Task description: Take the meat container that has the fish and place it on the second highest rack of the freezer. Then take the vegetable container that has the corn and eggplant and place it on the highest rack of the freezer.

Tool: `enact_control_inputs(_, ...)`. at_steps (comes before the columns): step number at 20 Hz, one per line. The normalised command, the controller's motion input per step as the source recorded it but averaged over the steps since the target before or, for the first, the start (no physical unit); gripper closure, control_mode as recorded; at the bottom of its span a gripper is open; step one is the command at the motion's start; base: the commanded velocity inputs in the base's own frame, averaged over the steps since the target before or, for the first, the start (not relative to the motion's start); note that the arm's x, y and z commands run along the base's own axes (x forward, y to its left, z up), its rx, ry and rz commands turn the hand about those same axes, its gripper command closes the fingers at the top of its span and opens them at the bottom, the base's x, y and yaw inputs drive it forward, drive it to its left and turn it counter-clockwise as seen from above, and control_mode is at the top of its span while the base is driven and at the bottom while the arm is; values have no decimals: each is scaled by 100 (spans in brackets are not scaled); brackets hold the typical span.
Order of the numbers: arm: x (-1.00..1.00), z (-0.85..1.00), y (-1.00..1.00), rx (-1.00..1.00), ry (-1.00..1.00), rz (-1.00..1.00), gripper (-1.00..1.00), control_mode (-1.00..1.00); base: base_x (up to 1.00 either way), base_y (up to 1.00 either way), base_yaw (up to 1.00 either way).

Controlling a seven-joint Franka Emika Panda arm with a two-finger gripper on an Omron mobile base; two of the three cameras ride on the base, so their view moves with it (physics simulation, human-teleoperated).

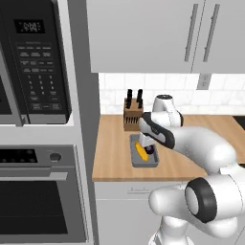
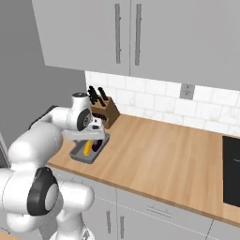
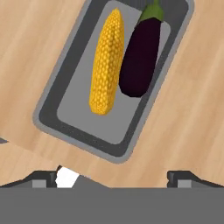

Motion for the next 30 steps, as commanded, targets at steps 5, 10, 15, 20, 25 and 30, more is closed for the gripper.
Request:
enact_control_inputs(5, 15, -47, -13, 0, 2, -4, -100, -100, 0, 0, 0)
enact_control_inputs(10, -1, -20, -17, 0, 0, 0, -100, -100, 0, 0, 0)
enact_control_inputs(15, 13, -18, 1, 0, 0, -6, -100, -100, 0, 0, 0)
enact_control_inputs(20, 9, -37, 0, 0, 4, -12, -100, -100, 0, 0, 0)
enact_control_inputs(25, -7, -18, -2, 0, 0, -9, -100, -100, 0, 0, 0)
enact_control_inputs(30, -2, -13, 0, 0, 0, -6, -100, -100, 0, 0, 0)
